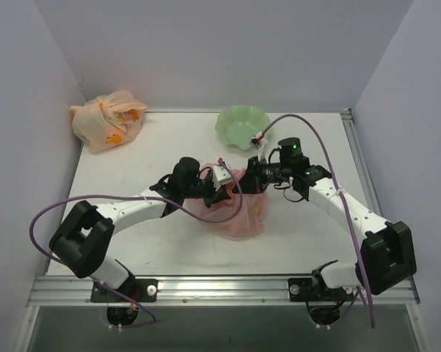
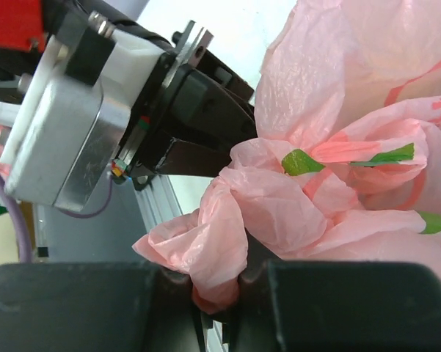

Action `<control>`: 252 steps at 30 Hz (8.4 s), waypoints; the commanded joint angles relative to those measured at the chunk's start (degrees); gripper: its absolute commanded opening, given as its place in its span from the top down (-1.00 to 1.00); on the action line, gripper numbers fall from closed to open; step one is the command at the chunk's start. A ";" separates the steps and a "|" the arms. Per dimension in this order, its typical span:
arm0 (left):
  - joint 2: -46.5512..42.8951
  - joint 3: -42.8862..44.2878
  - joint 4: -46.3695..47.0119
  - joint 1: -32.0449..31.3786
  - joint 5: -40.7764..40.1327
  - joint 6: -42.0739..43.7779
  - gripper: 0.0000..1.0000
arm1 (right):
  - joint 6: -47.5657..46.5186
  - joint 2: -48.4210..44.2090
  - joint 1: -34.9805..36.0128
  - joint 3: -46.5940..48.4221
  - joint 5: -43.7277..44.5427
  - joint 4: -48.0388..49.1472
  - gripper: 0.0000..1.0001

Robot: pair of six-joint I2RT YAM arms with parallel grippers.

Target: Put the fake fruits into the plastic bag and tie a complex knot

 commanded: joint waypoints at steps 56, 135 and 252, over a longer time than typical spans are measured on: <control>13.55 3.08 48.38 -0.69 18.47 -60.53 1.00 | -8.46 -8.85 -8.57 -9.65 1.39 -6.27 0.07; 8.11 -7.20 46.57 6.07 35.26 -53.77 0.03 | -24.09 -11.57 -5.22 -4.20 -6.79 -19.00 1.00; -12.03 2.82 -13.84 2.30 8.28 -6.83 1.00 | -67.77 -20.71 -5.57 -5.60 5.26 -33.16 0.28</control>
